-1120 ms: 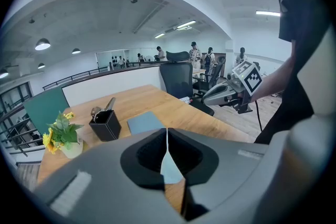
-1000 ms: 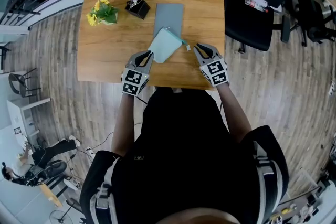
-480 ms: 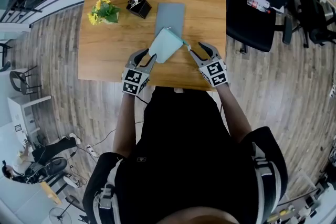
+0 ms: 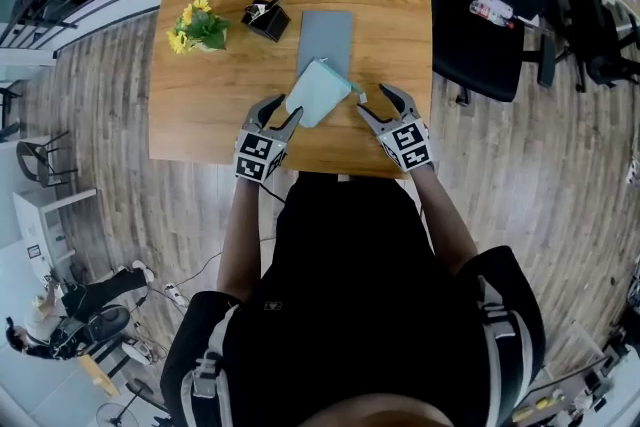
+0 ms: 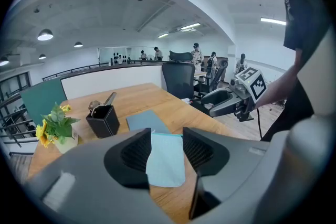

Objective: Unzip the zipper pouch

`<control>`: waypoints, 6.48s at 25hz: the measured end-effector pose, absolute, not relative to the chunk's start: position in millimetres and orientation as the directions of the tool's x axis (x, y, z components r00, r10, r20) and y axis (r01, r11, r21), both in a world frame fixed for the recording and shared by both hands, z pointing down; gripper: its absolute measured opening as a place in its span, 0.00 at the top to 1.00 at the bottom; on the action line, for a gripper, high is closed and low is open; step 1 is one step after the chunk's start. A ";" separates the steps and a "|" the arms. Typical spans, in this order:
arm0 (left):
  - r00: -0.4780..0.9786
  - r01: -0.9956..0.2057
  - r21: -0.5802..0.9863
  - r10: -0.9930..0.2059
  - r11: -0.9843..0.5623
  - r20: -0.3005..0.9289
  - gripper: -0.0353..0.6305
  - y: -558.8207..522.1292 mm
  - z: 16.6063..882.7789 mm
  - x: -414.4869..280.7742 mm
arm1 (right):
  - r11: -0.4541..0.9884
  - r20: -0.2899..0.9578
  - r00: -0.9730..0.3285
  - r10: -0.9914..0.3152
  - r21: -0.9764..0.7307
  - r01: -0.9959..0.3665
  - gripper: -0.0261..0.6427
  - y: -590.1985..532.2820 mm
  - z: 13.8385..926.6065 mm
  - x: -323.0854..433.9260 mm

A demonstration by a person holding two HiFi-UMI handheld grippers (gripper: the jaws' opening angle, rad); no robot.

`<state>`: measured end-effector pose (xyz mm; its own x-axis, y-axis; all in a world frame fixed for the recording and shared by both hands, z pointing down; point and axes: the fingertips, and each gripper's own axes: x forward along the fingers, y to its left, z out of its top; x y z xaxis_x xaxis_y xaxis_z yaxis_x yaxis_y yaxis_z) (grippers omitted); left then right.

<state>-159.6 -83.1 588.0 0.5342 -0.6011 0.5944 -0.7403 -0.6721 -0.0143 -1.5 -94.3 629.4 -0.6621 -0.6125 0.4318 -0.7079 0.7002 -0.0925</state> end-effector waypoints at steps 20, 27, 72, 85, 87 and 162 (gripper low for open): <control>0.572 -0.722 0.075 -0.533 -0.688 0.624 0.67 -130.9 625.6 -164.9 | 0.624 0.487 -0.600 -0.635 -0.133 -0.770 0.55 -121.5 653.8 -5.4; 0.578 -0.711 0.103 -0.495 -0.695 0.649 0.68 -143.5 645.5 -163.5 | 0.610 0.520 -0.583 -0.624 -0.141 -0.779 0.56 -128.4 667.3 -0.7; 0.682 -0.622 0.448 -0.165 -0.642 0.712 0.81 -189.6 757.1 -131.0 | 0.514 0.582 -0.527 -0.619 -0.207 -0.832 0.61 -132.6 695.6 7.5; 0.710 -0.624 0.400 -0.275 -0.671 0.648 0.87 -164.3 707.7 -133.0 | 0.568 0.544 -0.565 -0.620 -0.186 -0.802 0.63 -131.9 678.5 -2.0; 0.710 -0.635 0.396 -0.298 -0.663 0.638 0.87 -157.7 701.0 -136.1 | 0.585 0.537 -0.577 -0.615 -0.180 -0.791 0.63 -130.4 675.3 -4.7; 0.740 -0.476 0.075 -0.353 -0.876 0.572 0.88 -54.0 561.2 -101.2 | 0.830 0.475 -0.757 -0.448 0.536 -0.154 0.86 -61.6 560.5 -78.9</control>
<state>-101.2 -54.0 561.2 0.7403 -0.3531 0.5721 -0.4757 -0.8765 0.0745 -78.9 -61.6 560.5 -0.7573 -0.4479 0.4752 -0.1544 0.8299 0.5361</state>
